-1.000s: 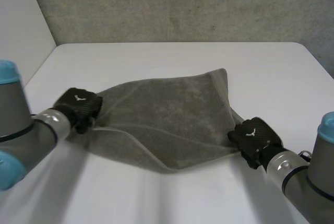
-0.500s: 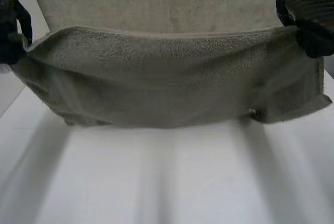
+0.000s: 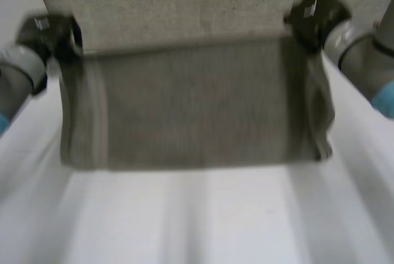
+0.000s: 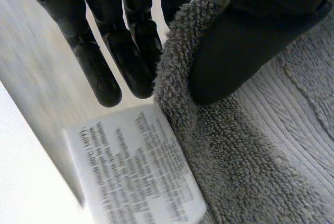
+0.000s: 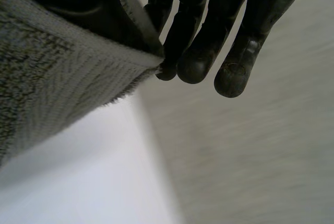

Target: Fold the laundry

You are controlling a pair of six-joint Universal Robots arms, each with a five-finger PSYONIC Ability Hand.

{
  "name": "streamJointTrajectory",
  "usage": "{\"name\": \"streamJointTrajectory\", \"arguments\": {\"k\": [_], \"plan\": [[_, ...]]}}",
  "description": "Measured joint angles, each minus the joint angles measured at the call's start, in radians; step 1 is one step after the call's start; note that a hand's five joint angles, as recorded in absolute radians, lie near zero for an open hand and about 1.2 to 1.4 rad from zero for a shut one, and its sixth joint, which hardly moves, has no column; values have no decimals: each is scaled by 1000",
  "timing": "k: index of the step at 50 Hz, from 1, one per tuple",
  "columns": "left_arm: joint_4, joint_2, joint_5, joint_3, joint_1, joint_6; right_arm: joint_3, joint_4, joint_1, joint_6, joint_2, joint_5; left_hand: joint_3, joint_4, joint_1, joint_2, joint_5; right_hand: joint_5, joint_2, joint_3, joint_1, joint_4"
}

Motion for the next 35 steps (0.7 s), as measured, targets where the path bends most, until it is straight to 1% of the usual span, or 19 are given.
{"name": "streamJointTrajectory", "arguments": {"k": [1,3,4,5,6,8,10,12,14,17,19,22,26,30,35], "plan": [[10,-1,-1,28,-2,-8,-15,-36,2,0,-1,3,0,0,0,0,0,0,0,0,0,0],[60,9,-8,139,-13,-57,-60,-201,10,7,-25,9,0,0,0,0,0,0,0,0,0,0],[69,12,-10,157,-15,-69,-66,-240,11,9,-34,10,0,0,0,0,0,0,0,0,0,0],[94,23,-16,195,-20,-101,-70,-317,13,16,-52,10,0,0,1,0,0,0,0,0,0,0],[105,28,-20,212,-22,-118,-69,-356,14,20,-63,11,0,0,5,0,0,0,0,0,0,0],[153,54,-41,259,-28,-190,-45,-503,18,45,-110,11,0,0,5,0,0,0,0,0,0,0],[180,68,-59,269,-30,-237,-13,-570,20,65,-140,11,0,0,5,0,5,0,0,0,0,0],[198,78,-74,261,-31,-274,18,-602,22,82,-163,11,0,0,5,0,5,0,0,0,0,0],[210,84,-87,238,-30,-305,56,-606,24,96,-182,10,0,0,5,0,5,0,0,0,0,0],[219,88,-99,170,-26,-338,119,-553,28,107,-198,8,0,0,5,0,5,0,0,0,0,0],[220,87,-99,108,-22,-347,159,-495,31,108,-199,4,0,0,5,0,5,0,0,0,0,0],[227,80,-95,-47,-14,-353,239,-370,37,103,-187,-9,0,0,5,0,5,0,0,0,0,0],[257,51,-88,-244,-6,-348,377,-233,41,67,-141,-44,0,0,5,0,5,0,0,1,0,0],[302,7,-85,-380,-3,-341,512,-201,40,5,-78,-79,0,0,8,0,5,0,0,1,0,0],[344,-46,-85,-463,-1,-336,631,-251,36,-56,-1,-100,0,0,9,0,5,0,0,0,0,0]]}}
